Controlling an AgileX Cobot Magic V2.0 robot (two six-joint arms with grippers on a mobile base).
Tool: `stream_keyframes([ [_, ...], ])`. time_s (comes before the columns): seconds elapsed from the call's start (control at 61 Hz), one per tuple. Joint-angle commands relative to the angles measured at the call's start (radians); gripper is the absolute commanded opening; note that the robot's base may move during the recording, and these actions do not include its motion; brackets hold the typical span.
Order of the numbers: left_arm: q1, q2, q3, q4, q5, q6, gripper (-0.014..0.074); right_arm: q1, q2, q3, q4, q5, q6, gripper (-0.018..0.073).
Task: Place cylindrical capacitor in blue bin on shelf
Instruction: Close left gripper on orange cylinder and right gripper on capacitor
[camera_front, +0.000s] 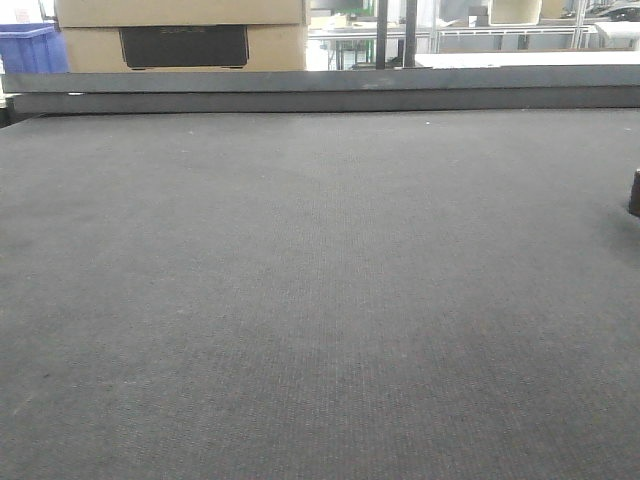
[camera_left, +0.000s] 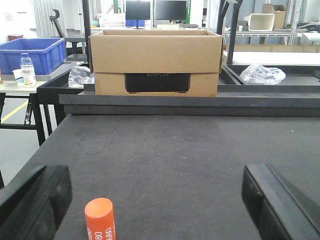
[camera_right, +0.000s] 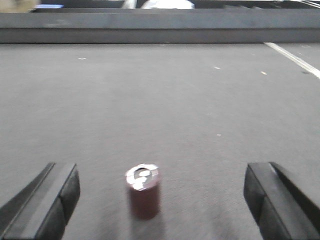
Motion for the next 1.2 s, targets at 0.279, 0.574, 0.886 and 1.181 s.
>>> stream_keyframes([
  [0.279, -0.004, 0.001, -0.007, -0.004, -0.021, 0.0, 0.0601, -0.012, 0.31, -0.213, -0.029, -0.068, -0.006, 0.0571],
  [0.574, -0.004, 0.001, -0.007, -0.004, -0.021, 0.0, 0.0601, -0.012, 0.434, -0.291, -0.049, -0.057, -0.006, 0.057],
  [0.886, -0.004, 0.001, -0.007, -0.004, -0.016, 0.0, 0.0601, -0.012, 0.469, -0.291, -0.049, -0.069, -0.006, 0.0244],
  [1.181, -0.004, 0.006, 0.016, -0.004, 0.005, 0.0, 0.0599, -0.012, 0.384, -0.288, -0.049, -0.091, -0.006, -0.0043],
])
